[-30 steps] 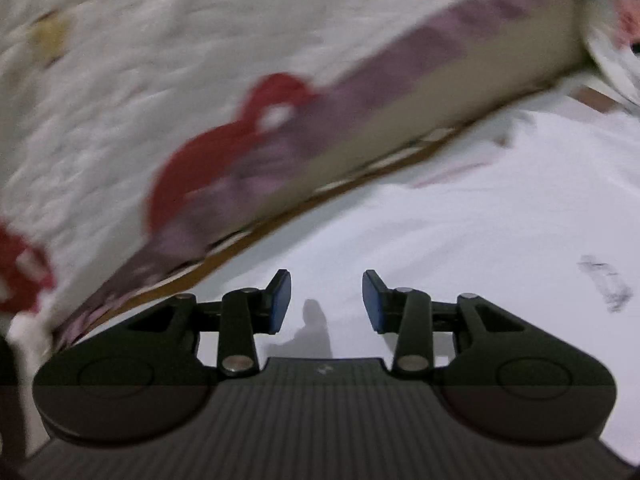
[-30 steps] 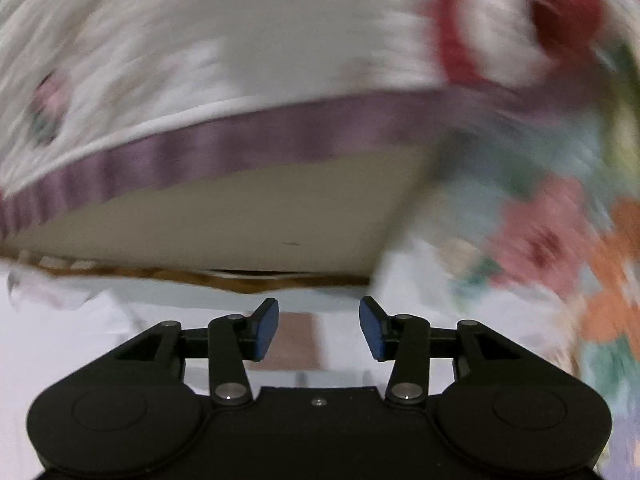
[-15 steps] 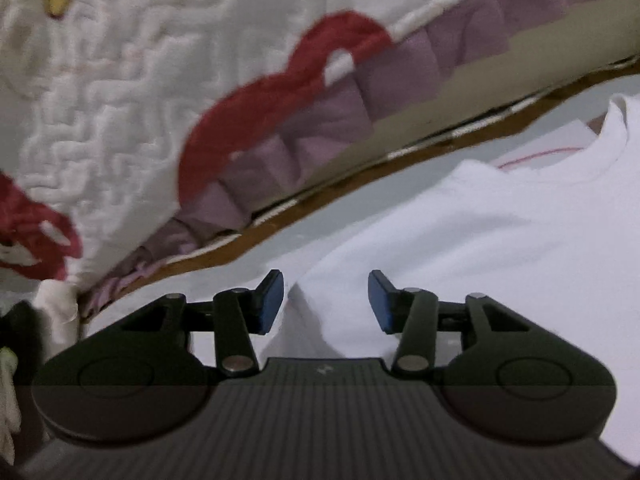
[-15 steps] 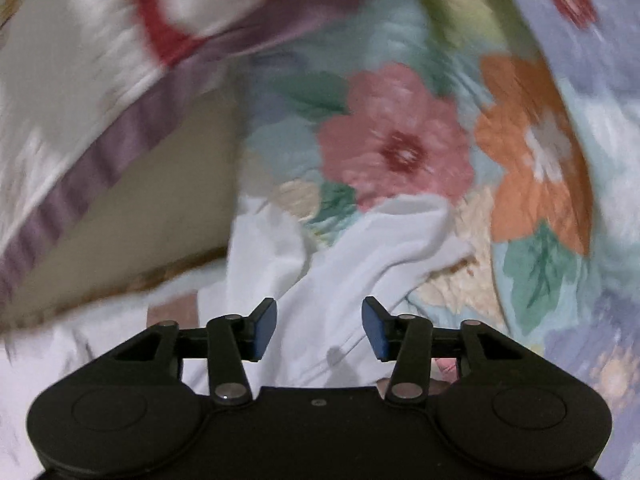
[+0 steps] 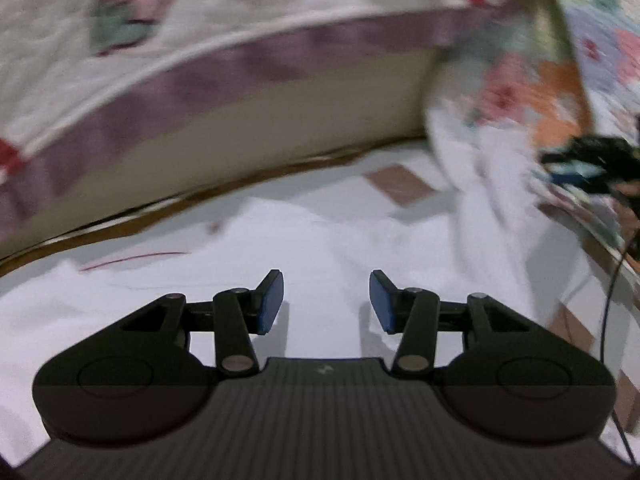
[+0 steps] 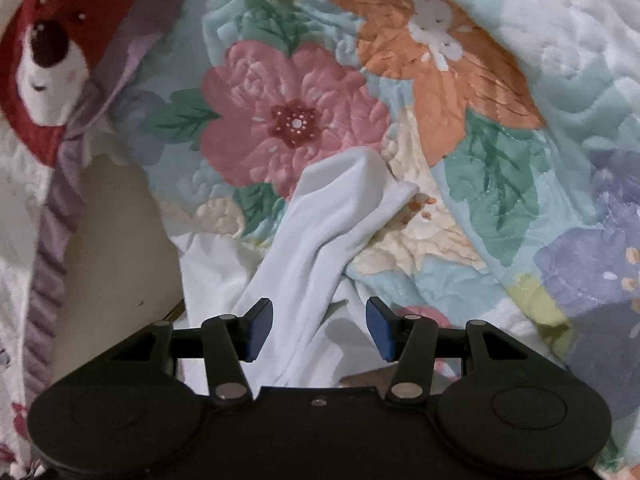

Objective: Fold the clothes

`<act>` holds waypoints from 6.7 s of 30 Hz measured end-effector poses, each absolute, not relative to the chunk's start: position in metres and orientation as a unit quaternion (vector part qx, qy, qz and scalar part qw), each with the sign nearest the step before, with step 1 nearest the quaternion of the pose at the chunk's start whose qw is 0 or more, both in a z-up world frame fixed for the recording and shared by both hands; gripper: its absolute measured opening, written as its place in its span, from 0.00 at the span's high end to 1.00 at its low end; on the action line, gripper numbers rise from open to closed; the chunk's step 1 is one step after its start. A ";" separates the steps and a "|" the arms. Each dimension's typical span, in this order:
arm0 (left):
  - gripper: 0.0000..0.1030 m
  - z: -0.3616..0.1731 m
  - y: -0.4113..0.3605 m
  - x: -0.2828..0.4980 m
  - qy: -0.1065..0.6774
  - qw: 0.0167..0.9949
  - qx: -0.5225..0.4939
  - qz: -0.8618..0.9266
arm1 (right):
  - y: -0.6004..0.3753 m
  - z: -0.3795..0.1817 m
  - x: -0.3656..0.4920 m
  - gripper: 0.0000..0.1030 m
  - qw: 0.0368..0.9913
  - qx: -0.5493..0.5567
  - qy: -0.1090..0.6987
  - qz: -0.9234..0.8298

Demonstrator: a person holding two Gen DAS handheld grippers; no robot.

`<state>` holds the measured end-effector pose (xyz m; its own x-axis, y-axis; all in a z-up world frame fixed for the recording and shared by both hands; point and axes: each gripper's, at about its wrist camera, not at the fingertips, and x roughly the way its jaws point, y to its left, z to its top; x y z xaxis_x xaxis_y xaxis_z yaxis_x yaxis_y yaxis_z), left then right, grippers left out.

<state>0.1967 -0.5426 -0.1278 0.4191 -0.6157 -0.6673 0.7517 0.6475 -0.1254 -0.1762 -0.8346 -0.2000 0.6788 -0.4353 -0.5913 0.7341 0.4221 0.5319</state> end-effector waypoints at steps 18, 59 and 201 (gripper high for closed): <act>0.55 -0.164 -0.545 0.170 0.387 0.839 0.099 -0.369 | -0.865 -0.224 -0.148 0.61 0.818 0.428 0.191 -0.334; 0.47 -0.158 -0.493 0.149 0.411 0.843 0.139 -0.319 | -0.824 -0.144 -0.253 0.63 0.785 0.194 0.325 -0.491; 0.98 -0.059 0.032 -0.008 0.228 0.964 0.096 0.103 | -0.250 -0.110 0.118 0.44 0.889 -0.005 0.457 0.010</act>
<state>-0.0077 0.0325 -0.0589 0.8752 0.2415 -0.4191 -0.1541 0.9605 0.2317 0.1181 -0.2499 -0.1099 0.5824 0.0127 -0.8128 -0.0216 0.9998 0.0002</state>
